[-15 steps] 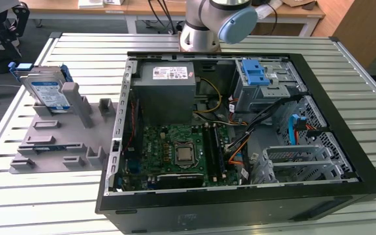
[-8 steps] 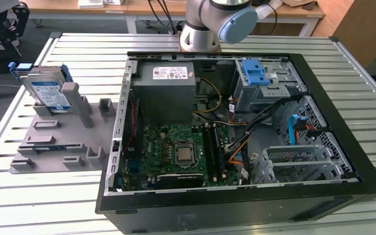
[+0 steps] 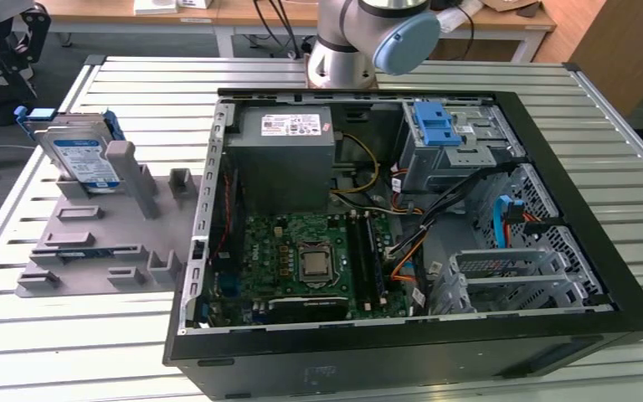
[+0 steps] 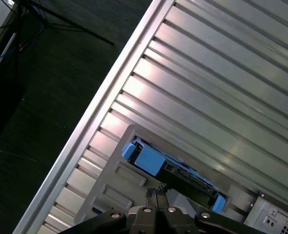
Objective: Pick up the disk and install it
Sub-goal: 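Pick up the disk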
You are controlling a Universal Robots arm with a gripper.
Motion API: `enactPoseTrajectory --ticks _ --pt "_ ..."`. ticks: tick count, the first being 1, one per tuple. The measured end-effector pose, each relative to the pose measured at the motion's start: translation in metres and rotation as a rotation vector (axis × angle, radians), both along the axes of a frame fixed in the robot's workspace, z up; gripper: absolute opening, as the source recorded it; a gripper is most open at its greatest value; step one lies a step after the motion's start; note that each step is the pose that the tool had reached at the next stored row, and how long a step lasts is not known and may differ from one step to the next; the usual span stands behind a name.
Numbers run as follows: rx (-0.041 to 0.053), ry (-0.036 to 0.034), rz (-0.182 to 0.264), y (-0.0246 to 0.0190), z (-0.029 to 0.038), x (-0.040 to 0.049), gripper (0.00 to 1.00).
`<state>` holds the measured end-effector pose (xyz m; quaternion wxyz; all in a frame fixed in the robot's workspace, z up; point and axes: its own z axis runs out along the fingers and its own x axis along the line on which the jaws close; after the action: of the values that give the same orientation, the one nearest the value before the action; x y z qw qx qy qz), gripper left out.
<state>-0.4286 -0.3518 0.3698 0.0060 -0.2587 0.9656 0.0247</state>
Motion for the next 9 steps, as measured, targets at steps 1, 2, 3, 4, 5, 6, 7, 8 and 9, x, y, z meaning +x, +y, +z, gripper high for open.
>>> enactPoseTrajectory --ticks 1,2,3,4,5,6,7,8,9 --pt "0.0001 0.0000 0.012 0.0000 0.0000 0.0000 0.11" --pt "0.0002 0.0000 0.027 0.0000 0.0000 0.0000 0.11" --pt "0.0002 0.0000 0.046 0.0000 -0.0001 0.0000 0.11" --pt "0.0002 0.0000 0.064 0.0000 -0.0001 0.0000 0.11" --pt "0.0002 0.0000 0.082 0.0000 -0.0001 0.0000 0.11" --pt "0.0002 0.0000 0.099 0.0000 -0.0002 0.0000 0.11" --pt "0.0002 0.0001 0.116 0.0000 -0.0002 0.0000 0.11" --pt "0.0002 0.0000 0.132 0.0000 -0.0002 0.0000 0.11" --pt "0.0002 0.0000 0.149 0.0000 -0.0002 0.0000 0.11"
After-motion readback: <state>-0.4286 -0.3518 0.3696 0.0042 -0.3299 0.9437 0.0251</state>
